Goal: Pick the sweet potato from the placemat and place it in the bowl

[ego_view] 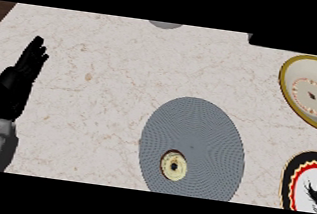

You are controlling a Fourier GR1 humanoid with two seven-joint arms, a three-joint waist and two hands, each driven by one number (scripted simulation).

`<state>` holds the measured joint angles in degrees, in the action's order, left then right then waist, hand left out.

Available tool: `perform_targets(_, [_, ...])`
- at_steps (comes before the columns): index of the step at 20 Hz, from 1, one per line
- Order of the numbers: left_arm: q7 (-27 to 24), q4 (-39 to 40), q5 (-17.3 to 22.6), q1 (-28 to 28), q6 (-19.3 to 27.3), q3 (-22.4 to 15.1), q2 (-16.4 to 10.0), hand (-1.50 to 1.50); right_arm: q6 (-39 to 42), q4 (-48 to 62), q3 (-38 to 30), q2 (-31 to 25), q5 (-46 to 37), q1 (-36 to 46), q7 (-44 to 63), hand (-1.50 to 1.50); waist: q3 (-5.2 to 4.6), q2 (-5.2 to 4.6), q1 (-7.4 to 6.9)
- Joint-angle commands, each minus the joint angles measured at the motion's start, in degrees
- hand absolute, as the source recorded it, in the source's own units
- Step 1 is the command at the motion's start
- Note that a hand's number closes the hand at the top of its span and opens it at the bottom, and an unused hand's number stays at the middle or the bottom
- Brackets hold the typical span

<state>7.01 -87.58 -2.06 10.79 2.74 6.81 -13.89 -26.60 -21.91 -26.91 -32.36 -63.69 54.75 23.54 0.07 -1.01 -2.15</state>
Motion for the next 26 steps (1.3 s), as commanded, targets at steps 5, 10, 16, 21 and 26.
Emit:
perform_targets(5, [-2.3,-0.3,0.8,-2.5,-1.1,0.7,0.0,0.00,5.4,9.1,-6.2,-3.8,6.3,-2.5,-4.2,-1.50,0.13,-0.10,-0.56])
perform_targets(10, [-2.2,0.1,-0.6,-1.0,0.3,0.0,1.0,0.00,5.6,7.3,-11.4,-3.4,13.2,-3.3,-15.5,-1.50,0.21,-0.10,0.00])
perform_targets(16, [0.1,0.4,-0.5,-0.9,0.9,0.8,0.6,0.00,-1.4,-0.9,-24.4,-1.6,28.1,-3.3,-28.7,-1.50,0.31,0.57,1.97])
perform_targets(21, [0.5,-1.6,1.0,-2.8,-0.2,1.9,0.0,0.00,6.3,-2.9,-33.5,-4.0,39.8,-10.4,-38.6,-1.50,0.15,0.86,2.39])
perform_targets(26, [0.4,-1.1,0.2,-2.3,0.6,2.0,0.4,0.00,15.9,-4.0,-35.2,-4.9,45.1,-20.8,-42.2,-1.50,0.00,1.07,2.86])
